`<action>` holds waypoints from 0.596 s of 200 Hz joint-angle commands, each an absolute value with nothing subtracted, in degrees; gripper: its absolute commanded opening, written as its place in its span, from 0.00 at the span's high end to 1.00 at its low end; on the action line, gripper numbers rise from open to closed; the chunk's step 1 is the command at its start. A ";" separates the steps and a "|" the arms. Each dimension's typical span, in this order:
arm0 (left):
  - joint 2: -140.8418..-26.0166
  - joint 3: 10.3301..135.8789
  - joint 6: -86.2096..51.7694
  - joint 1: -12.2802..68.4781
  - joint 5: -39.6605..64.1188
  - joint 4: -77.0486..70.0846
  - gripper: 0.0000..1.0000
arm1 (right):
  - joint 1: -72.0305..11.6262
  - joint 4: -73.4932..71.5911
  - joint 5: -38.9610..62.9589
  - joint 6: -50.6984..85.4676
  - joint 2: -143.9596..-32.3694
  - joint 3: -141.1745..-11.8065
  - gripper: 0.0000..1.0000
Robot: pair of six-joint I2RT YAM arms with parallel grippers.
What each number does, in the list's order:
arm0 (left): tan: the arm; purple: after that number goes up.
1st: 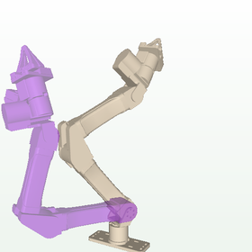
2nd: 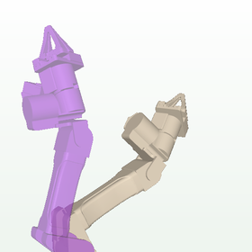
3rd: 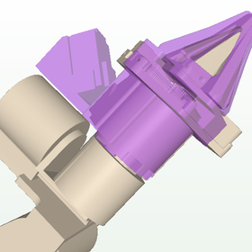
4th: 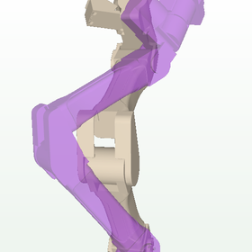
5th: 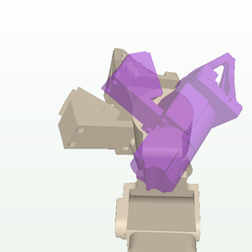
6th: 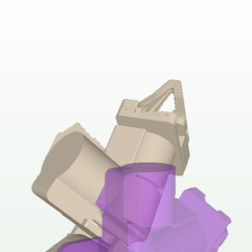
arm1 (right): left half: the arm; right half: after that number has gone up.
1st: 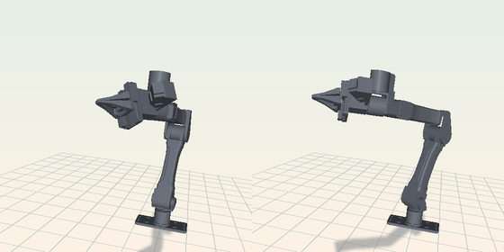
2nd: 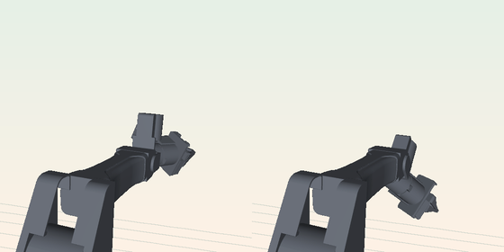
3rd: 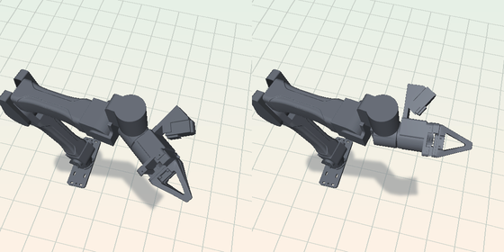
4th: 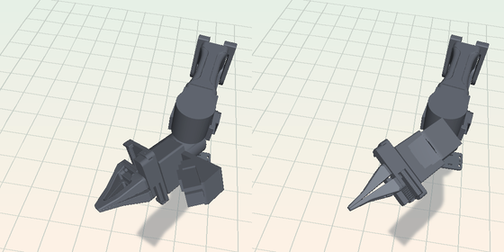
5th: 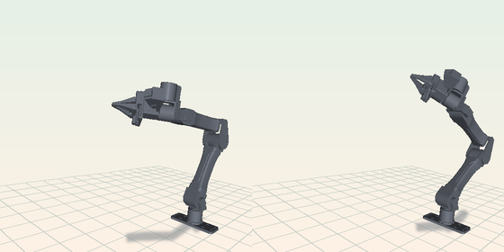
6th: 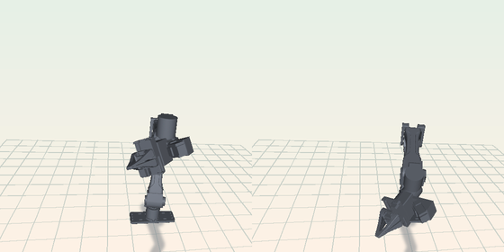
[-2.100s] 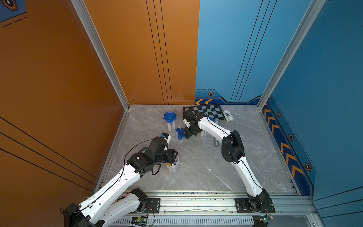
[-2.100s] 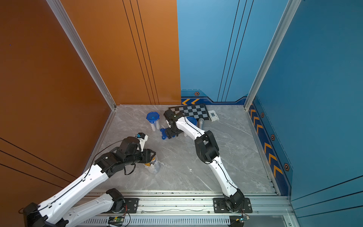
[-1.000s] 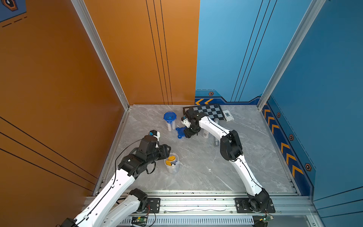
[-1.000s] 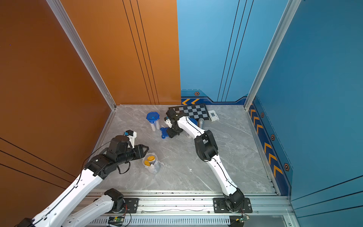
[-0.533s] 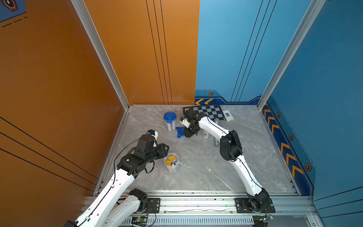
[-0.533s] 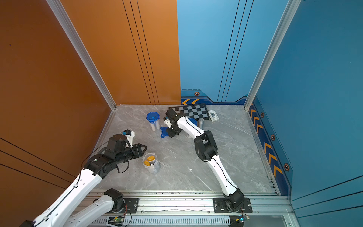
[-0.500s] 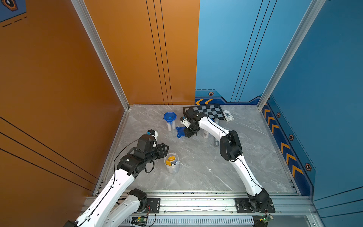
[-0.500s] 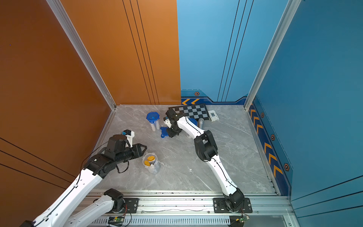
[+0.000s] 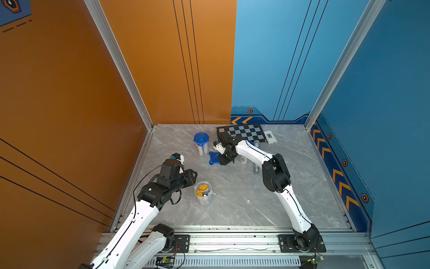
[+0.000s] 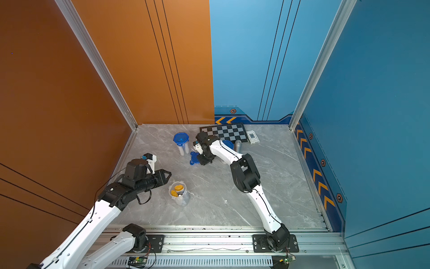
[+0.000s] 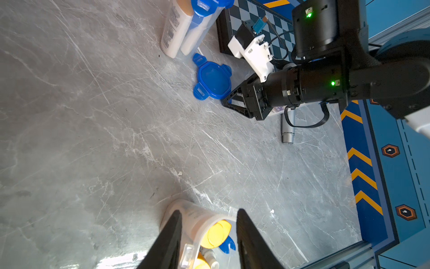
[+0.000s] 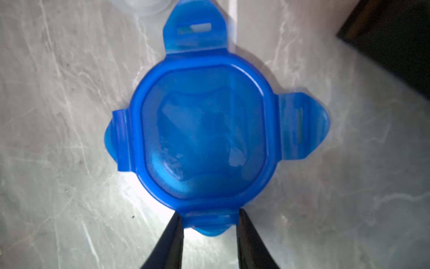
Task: Pack away toiletry kits
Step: Pick up the lid from the center of the board.
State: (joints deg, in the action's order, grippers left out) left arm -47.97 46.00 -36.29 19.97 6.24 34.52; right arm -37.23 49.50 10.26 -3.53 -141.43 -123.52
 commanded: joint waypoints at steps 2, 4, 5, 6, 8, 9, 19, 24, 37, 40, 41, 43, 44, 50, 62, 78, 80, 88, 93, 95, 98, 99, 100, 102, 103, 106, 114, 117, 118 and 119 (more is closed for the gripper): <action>-47.02 45.30 -35.72 19.25 5.80 36.16 0.59 | -38.49 49.15 10.24 -2.06 -137.46 -118.37 0.81; -46.98 45.36 -35.74 19.18 5.80 36.20 0.59 | -38.50 49.07 10.32 -1.92 -137.17 -118.03 0.81; -47.00 45.36 -35.71 19.17 5.84 36.20 0.59 | -38.50 49.06 10.34 -1.88 -136.97 -117.95 0.81; -46.97 45.31 -35.74 19.12 5.82 36.21 0.59 | -38.54 49.01 10.36 -1.82 -136.77 -117.77 0.82; -46.94 45.34 -35.72 19.15 5.92 36.25 0.59 | -38.51 48.92 10.43 -1.66 -136.45 -117.42 0.82; -46.89 45.35 -35.70 19.16 5.90 36.28 0.59 | -38.50 48.90 10.49 -1.62 -136.25 -117.33 0.82; -46.85 45.44 -35.61 19.01 5.82 36.60 0.59 | -38.50 48.47 10.97 -1.09 -134.33 -115.66 0.84; -46.74 45.42 -35.51 18.99 5.75 36.71 0.59 | -38.52 48.14 11.05 -0.85 -133.21 -114.72 0.85; -46.43 45.33 -35.44 18.73 5.71 37.15 0.59 | -38.38 47.03 11.31 -0.21 -130.00 -111.99 0.86; -46.32 45.30 -35.35 18.76 5.64 37.24 0.59 | -38.33 46.73 11.52 -0.08 -129.24 -111.33 0.86; -46.28 45.33 -35.34 18.74 5.63 37.30 0.59 | -38.32 46.65 11.56 -0.04 -129.00 -111.12 0.86; -46.20 45.28 -35.33 18.66 5.63 37.38 0.59 | -38.32 46.60 11.75 0.03 -128.49 -110.75 0.86; -46.13 45.27 -35.33 18.69 5.63 37.41 0.59 | -38.28 46.50 11.85 0.06 -128.27 -110.53 0.86; -45.91 45.18 -35.26 18.58 5.58 37.64 0.59 | -38.24 46.16 12.27 0.24 -126.82 -109.37 0.86; -45.45 44.88 -35.16 18.25 5.54 38.05 0.60 | -38.28 45.92 12.74 0.47 -124.08 -107.31 0.87; -44.70 44.31 -35.25 17.89 5.60 38.26 0.60 | -38.54 45.71 13.55 0.20 -120.55 -105.00 0.87; -44.59 44.23 -35.31 17.85 5.55 38.24 0.61 | -38.62 45.70 13.65 0.12 -120.14 -104.71 0.87; -44.32 43.98 -35.43 17.67 5.54 38.30 0.61 | -38.92 45.69 13.79 -0.09 -119.25 -103.64 0.87; -44.21 43.88 -35.42 17.58 5.60 38.31 0.61 | -39.15 45.66 13.80 -0.17 -116.94 -103.29 0.87; -44.21 43.86 -35.42 17.49 5.51 38.38 0.61 | -39.23 45.63 13.73 -0.22 -116.55 -103.28 0.87; -44.21 43.86 -35.42 17.45 5.32 38.53 0.62 | -39.39 45.69 13.72 -0.26 -116.10 -103.27 0.87; -44.25 43.90 -35.42 17.42 5.26 38.60 0.62 | -39.43 45.70 13.72 -0.26 -115.88 -102.39 0.87; -44.32 43.88 -35.42 17.41 5.18 38.72 0.62 | -39.44 45.70 13.67 -0.26 -115.73 -101.91 0.87; -44.37 43.86 -35.42 17.41 5.01 38.93 0.63 | -39.50 45.70 13.63 -0.24 -115.39 -101.46 0.87; -44.42 43.90 -35.42 17.40 4.92 38.97 0.63 | -39.57 45.66 13.67 -0.25 -115.22 -101.27 0.87; -44.52 44.04 -35.50 17.34 4.65 39.40 0.63 | -39.70 45.70 13.75 -0.31 -114.74 -100.91 0.87; -44.69 44.27 -35.38 17.11 4.40 39.94 0.65 | -39.73 45.65 13.93 -0.49 -113.47 -100.16 0.87; -44.73 44.28 -35.34 17.11 4.41 39.86 0.65 | -39.73 45.62 14.05 -0.59 -112.94 -99.93 0.87; -44.73 44.29 -35.33 17.08 4.36 39.88 0.65 | -39.73 45.62 14.10 -0.65 -112.81 -99.89 0.87; -44.74 44.29 -35.33 17.07 4.33 39.89 0.65 | -39.73 45.62 14.17 -0.67 -112.70 -99.78 0.87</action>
State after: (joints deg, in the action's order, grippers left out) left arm -44.80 44.64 -36.29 17.91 6.00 37.41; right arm -39.03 46.24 12.47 -1.04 -116.62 -102.54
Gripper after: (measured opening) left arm 0.361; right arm 0.352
